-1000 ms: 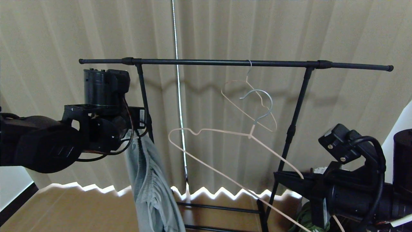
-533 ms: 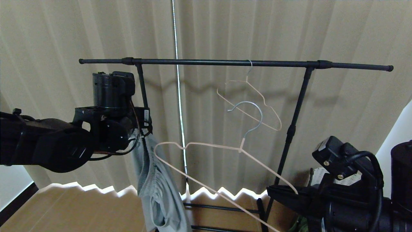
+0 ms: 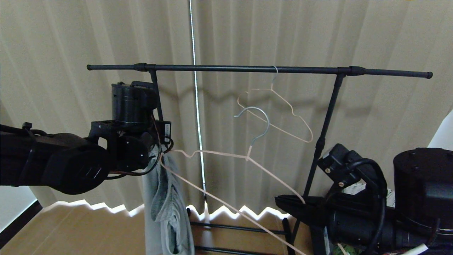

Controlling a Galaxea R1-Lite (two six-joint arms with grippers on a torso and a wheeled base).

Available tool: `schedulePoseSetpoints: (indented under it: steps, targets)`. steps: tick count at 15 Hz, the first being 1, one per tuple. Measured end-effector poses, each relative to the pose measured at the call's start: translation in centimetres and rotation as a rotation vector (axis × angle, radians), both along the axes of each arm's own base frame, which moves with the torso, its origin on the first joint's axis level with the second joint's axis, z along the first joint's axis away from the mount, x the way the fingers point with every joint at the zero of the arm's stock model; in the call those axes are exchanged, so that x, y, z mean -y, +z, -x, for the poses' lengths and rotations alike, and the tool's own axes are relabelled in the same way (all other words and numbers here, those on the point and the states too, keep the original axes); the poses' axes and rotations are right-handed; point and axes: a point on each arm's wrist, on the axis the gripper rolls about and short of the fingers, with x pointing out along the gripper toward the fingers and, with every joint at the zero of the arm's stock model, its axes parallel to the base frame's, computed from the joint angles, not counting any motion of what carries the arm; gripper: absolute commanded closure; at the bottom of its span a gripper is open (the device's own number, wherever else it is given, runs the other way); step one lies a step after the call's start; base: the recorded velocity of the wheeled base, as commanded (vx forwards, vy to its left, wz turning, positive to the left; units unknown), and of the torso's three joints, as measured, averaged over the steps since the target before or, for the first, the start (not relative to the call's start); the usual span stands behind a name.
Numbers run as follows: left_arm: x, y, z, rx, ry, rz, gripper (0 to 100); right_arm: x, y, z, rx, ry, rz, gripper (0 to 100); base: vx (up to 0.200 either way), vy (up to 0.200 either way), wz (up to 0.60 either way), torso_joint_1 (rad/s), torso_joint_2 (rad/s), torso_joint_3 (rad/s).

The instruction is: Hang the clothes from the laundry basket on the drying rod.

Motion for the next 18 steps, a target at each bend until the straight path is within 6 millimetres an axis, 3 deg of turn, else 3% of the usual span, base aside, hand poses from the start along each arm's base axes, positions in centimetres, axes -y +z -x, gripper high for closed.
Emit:
schedulePoseSetpoints:
  steps: [8, 13, 18]
  targets:
    - [-0.7, 0.2, 1.3, -0.027, 0.000, -0.090, 100, -1.9, -0.4, -2.5, -0.055, -0.101, -0.029, 100, 0.000, 0.000, 0.00, 0.000, 0.00, 0.000]
    - [-0.1, 0.0, 1.6, -0.034, -0.023, -0.103, 100, -3.6, -0.2, -4.1, -0.063, -0.119, -0.063, 100, 0.000, 0.000, 0.00, 0.000, 0.00, 0.000]
    - [0.4, -0.1, 1.7, -0.058, -0.039, -0.115, 100, -5.2, -1.4, -5.5, -0.063, -0.127, -0.059, 100, 0.000, 0.000, 0.00, 0.000, 0.00, 0.000]
